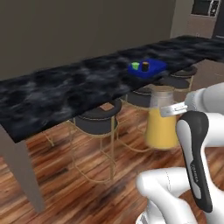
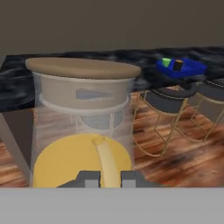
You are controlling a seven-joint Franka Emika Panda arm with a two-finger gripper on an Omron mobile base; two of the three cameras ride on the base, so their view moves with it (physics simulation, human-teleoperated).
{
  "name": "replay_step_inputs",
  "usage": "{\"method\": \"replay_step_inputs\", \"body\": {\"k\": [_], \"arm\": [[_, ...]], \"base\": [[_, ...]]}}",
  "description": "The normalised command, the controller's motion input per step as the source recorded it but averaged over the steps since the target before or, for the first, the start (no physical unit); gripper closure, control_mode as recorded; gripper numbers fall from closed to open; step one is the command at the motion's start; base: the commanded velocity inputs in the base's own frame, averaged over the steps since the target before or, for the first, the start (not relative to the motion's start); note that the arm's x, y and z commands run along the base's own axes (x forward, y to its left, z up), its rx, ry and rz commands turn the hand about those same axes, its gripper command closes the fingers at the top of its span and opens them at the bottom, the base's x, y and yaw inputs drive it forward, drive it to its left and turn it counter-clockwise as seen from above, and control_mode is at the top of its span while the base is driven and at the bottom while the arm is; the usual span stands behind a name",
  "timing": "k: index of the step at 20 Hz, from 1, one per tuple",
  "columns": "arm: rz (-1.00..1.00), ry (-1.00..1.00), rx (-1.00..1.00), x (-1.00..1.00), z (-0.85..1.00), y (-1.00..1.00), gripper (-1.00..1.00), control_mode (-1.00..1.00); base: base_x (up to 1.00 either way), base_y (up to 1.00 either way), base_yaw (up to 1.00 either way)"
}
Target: There is a tray on the dining counter. Grab the cup, mug, and pitcher and place them on the tray. The pitcher may be placed next to the tray if it cannot fit the tray.
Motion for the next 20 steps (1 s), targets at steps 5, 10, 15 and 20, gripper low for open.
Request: {"method": "replay_step_inputs", "body": {"k": [5,10,15,20], "arm": [[0.00,0.00,0.00,0.00,0.00,0.00,1.00,1.00],[0.00,0.00,0.00,0.00,0.00,0.00,1.00,1.00],[0.00,0.00,0.00,0.00,0.00,0.00,1.00,1.00],[0.00,0.00,0.00,0.00,0.00,0.00,1.00,1.00]], "base": [[0.44,-1.00,0.48],[0.27,-1.00,0.52],[0.20,-1.00,0.49],[0.10,-1.00,0.44]]}}
